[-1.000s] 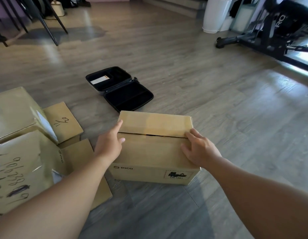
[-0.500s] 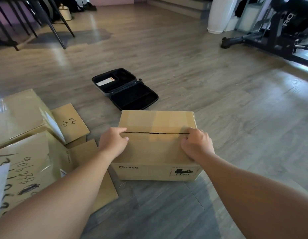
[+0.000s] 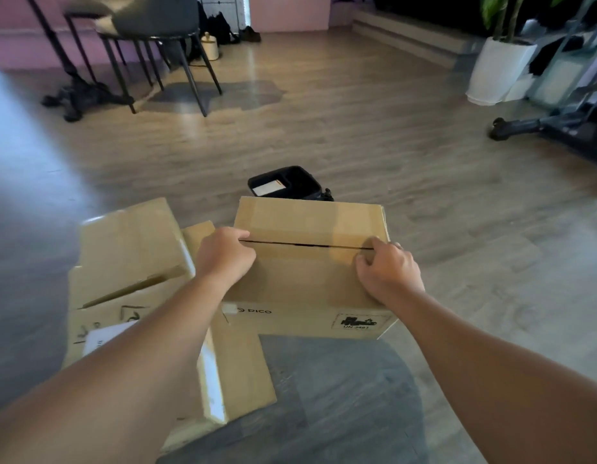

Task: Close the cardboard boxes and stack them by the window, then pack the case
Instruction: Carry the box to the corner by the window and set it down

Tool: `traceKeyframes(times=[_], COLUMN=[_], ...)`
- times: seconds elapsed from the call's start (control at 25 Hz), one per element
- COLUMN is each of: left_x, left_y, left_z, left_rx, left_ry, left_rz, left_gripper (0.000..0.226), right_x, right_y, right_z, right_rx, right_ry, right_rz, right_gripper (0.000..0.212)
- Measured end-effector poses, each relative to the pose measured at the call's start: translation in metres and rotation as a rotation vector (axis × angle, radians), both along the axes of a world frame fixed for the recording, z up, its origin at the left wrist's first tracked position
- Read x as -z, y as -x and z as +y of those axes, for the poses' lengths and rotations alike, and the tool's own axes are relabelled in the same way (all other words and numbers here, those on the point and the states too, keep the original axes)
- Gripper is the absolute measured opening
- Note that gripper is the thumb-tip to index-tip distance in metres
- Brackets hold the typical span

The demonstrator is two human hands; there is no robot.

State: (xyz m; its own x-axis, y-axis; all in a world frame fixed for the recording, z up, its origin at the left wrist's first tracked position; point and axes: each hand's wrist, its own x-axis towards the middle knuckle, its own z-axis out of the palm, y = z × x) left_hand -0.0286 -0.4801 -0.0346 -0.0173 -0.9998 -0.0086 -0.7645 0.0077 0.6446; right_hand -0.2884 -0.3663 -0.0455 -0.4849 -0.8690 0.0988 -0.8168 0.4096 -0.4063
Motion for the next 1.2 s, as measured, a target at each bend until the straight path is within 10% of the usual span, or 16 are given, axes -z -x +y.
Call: traceKeyframes(times=[0.76,1.2], left_x=[-0.54,-0.642], left_y=[-0.469,-0.676], left_z=[0.116,0.101], left_rx=[-0.477,-0.638], left_ry=[0.038,0.105], left_rz=[-0.096,-0.169], left_gripper=[0.041,0.029], right_x=[-0.547,-0.641], right_y=[-0.434,-0.669], right_z=[-0.063,-0.134], right_rx=[-0.662,-0.785], right_ry=[0.047,0.038], right_rz=[-0.089,-0.11], right_gripper=[0.042,0.034])
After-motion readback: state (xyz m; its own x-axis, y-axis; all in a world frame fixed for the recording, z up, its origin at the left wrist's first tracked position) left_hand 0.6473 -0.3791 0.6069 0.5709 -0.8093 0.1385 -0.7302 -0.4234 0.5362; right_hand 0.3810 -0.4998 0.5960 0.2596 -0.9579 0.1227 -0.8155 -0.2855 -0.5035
